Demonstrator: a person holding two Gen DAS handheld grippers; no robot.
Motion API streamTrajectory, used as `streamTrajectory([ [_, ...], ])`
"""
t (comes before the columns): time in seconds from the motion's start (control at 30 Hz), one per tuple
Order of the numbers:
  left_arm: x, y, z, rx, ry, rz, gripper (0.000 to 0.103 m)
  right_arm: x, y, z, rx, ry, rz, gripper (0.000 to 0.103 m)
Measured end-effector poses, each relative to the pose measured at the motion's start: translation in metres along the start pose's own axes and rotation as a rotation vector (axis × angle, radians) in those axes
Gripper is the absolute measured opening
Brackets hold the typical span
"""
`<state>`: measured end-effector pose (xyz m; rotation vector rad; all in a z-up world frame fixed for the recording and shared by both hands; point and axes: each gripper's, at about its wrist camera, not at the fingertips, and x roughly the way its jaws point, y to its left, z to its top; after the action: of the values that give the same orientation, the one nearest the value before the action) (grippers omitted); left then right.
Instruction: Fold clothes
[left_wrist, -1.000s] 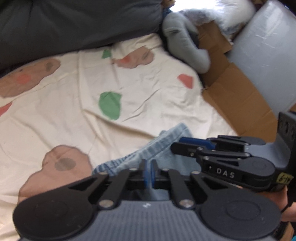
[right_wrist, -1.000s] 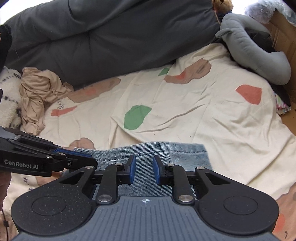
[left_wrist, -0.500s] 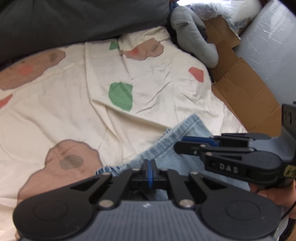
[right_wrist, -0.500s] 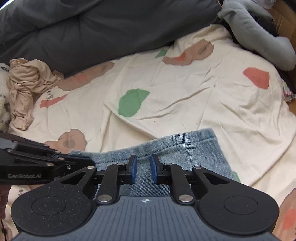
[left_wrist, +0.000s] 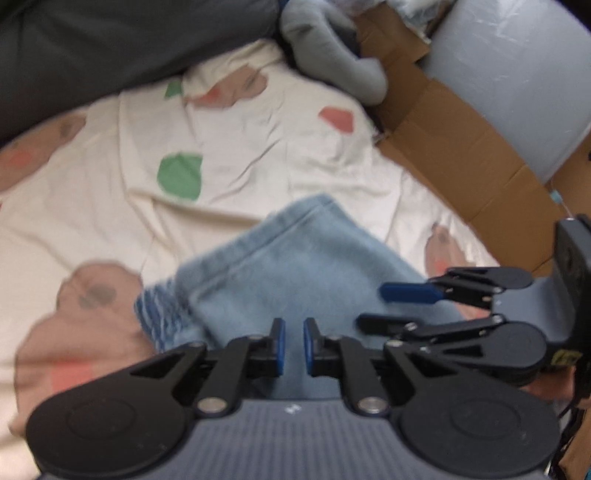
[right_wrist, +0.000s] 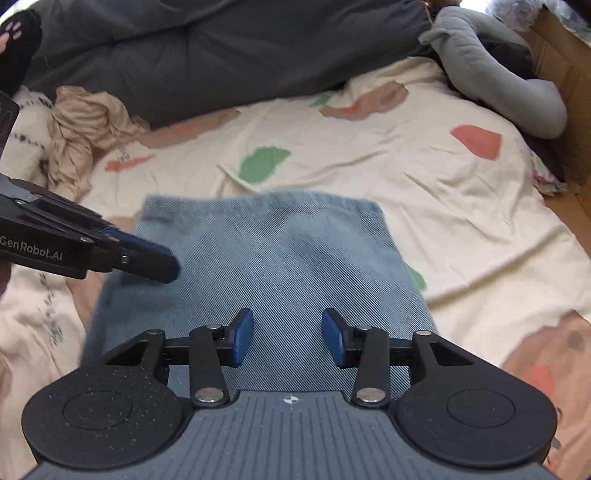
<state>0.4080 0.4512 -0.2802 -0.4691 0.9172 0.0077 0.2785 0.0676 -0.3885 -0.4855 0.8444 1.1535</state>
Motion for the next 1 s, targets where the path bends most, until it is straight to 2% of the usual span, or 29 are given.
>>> streamTrajectory([
  [0.07, 0.002, 0.006, -0.004, -0.015, 0.003, 0.005, 0.009, -0.003, -0.003, -0.008, -0.002, 0.007, -0.006, 0.049],
  [0.13, 0.004, 0.008, -0.005, -0.006, 0.011, 0.019, 0.003, -0.005, -0.005, -0.016, -0.012, 0.018, -0.011, 0.054],
  [0.23, 0.004, 0.007, -0.002, 0.007, 0.022, 0.029, 0.003, -0.013, -0.006, -0.031, -0.044, 0.034, -0.021, 0.055],
  [0.3, -0.001, -0.003, -0.001, 0.058, 0.015, 0.058, 0.003, -0.022, -0.007, -0.042, -0.060, 0.047, -0.024, 0.056],
  [0.37, -0.007, -0.014, -0.002, 0.091, 0.013, 0.067, 0.014, -0.032, -0.009, -0.053, -0.070, 0.063, -0.017, 0.056],
  [0.43, -0.009, -0.023, -0.004, 0.094, 0.020, 0.050, 0.018, -0.044, -0.011, -0.064, -0.077, 0.065, -0.030, 0.056],
  [0.7, -0.005, -0.058, -0.027, 0.157, 0.075, -0.037, 0.018, -0.080, -0.032, -0.107, -0.034, 0.078, -0.100, 0.056],
  [0.83, 0.002, -0.059, -0.041, 0.179, 0.125, -0.026, 0.018, -0.090, -0.038, -0.126, 0.009, 0.087, -0.128, 0.056],
  [1.0, 0.002, -0.059, -0.044, 0.199, 0.135, -0.003, 0.018, -0.108, -0.038, -0.153, 0.040, 0.112, -0.153, 0.056],
])
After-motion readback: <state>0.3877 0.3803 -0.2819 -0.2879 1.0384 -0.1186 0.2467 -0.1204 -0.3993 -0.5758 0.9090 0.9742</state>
